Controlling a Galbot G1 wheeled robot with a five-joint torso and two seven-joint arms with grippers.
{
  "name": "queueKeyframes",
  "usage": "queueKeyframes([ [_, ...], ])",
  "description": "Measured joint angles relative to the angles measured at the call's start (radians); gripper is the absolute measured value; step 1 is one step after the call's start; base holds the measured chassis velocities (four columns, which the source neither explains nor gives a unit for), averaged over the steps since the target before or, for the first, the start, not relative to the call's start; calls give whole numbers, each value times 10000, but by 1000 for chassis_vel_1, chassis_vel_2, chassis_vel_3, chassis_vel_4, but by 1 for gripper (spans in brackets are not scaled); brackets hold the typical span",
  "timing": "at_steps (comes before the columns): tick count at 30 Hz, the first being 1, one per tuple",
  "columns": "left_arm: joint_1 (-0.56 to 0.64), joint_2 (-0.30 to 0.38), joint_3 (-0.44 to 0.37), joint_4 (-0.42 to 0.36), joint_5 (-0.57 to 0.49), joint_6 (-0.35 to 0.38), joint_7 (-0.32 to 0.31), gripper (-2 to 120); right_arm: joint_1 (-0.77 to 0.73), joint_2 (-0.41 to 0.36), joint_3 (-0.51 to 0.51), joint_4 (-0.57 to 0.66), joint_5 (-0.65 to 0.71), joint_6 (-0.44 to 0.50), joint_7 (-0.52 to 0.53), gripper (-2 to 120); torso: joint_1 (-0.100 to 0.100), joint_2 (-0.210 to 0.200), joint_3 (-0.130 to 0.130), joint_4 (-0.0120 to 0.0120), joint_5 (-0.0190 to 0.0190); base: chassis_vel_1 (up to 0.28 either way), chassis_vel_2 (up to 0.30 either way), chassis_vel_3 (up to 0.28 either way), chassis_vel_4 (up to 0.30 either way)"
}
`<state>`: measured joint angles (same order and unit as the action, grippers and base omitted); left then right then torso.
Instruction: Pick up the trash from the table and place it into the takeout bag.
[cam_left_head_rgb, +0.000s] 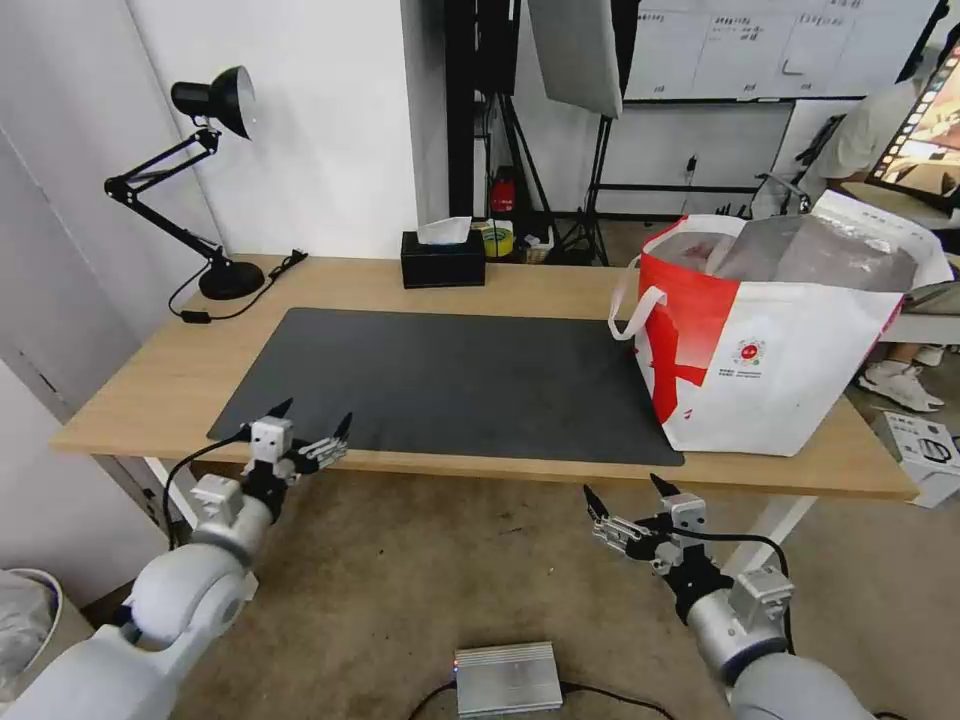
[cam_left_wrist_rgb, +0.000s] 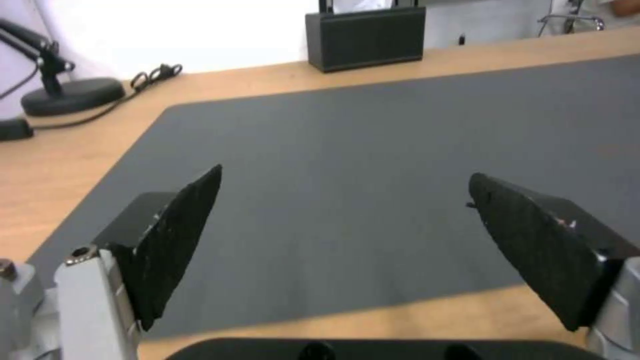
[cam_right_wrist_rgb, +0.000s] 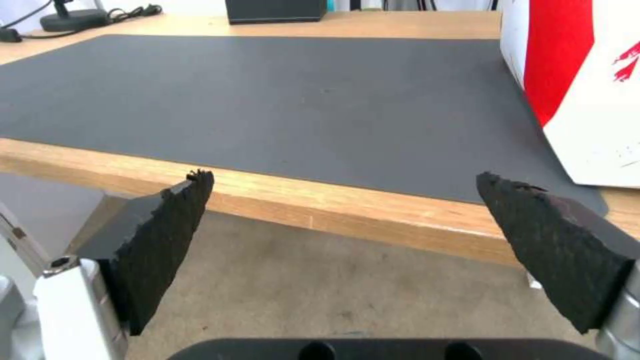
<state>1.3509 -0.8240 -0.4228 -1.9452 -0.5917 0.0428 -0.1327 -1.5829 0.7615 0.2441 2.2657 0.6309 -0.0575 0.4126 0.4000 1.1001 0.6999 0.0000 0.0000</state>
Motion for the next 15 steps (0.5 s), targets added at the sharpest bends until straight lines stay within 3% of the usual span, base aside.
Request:
queueKeyframes([
  [15, 981, -163, -498, -62, -233, 256, -501, 100, 0, 0, 0, 0, 0, 0, 0, 100, -1, 0, 0, 0, 0, 0, 0, 0, 0],
])
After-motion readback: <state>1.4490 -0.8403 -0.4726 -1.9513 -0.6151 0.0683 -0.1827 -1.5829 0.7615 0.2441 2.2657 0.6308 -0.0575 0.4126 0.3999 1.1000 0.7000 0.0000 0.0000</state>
